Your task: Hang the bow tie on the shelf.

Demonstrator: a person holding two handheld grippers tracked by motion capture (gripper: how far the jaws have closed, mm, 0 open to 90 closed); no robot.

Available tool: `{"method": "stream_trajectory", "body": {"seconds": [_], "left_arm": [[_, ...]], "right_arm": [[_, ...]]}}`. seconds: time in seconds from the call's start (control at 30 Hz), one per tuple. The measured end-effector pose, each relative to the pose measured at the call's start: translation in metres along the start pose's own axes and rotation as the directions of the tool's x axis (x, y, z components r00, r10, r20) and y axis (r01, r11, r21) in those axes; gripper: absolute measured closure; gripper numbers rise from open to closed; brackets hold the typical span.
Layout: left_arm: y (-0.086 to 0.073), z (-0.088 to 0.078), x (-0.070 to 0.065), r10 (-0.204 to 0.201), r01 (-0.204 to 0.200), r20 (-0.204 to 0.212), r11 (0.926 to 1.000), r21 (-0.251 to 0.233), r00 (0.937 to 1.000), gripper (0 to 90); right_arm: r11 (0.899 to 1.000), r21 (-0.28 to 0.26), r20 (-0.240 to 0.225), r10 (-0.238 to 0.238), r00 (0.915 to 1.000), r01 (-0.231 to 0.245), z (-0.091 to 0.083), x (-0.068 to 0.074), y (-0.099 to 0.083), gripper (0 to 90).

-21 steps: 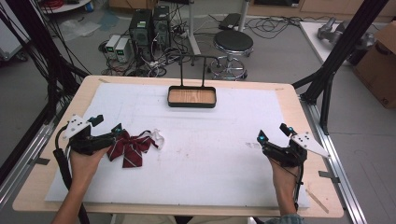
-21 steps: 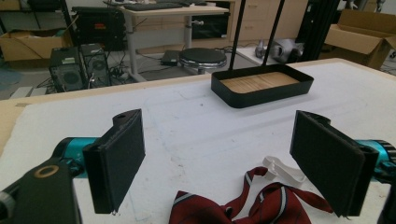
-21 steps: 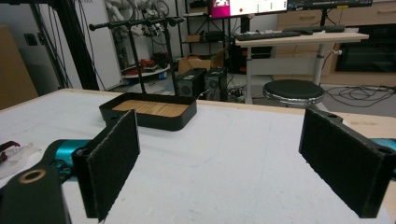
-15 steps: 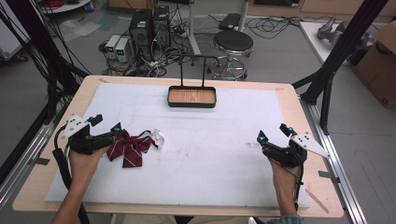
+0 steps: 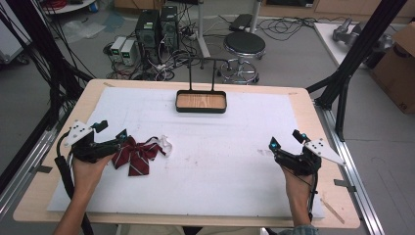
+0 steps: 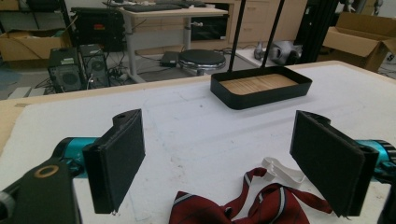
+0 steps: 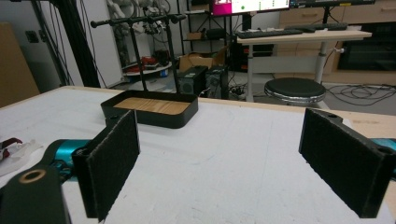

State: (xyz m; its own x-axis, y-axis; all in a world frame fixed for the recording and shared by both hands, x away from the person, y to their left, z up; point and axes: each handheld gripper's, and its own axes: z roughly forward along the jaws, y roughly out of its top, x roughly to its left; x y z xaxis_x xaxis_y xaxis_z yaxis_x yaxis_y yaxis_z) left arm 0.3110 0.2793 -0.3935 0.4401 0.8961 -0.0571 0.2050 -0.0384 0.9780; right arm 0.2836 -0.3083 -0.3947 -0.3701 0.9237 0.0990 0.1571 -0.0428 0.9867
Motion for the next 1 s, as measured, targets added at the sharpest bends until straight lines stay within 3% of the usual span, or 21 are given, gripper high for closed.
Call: {"method": "stream_trajectory", "body": {"seconds": [0.57, 0.7, 0.83, 1.0], "left_arm": [[-0.002, 0.006, -0.003, 0.022, -0.022, 0.014, 0.9997, 0.013, 0.9997, 18.7], [-0.007, 0.015, -0.005, 0.035, -0.037, 0.047, 0.9973, 0.064, 0.9983, 19.2], [-0.014, 0.024, -0.008, 0.068, -0.077, 0.075, 0.9879, 0.135, 0.9949, 21.7], [-0.02, 0.033, -0.01, 0.072, -0.089, 0.1, 0.9799, 0.178, 0.9924, 21.9]], "right_arm": [[1.0, 0.002, -0.007, 0.005, 1.0, -0.005, 0.0, 0.001, 0.0, 11.3], [1.0, 0.003, -0.006, 0.003, 1.0, -0.003, -0.001, 0.001, 0.0, 11.3], [1.0, 0.005, -0.01, 0.002, 1.0, -0.002, -0.001, 0.0, 0.0, 11.3], [1.0, 0.01, -0.009, 0.012, 0.9999, -0.012, -0.001, -0.001, 0.0, 11.3]]}}
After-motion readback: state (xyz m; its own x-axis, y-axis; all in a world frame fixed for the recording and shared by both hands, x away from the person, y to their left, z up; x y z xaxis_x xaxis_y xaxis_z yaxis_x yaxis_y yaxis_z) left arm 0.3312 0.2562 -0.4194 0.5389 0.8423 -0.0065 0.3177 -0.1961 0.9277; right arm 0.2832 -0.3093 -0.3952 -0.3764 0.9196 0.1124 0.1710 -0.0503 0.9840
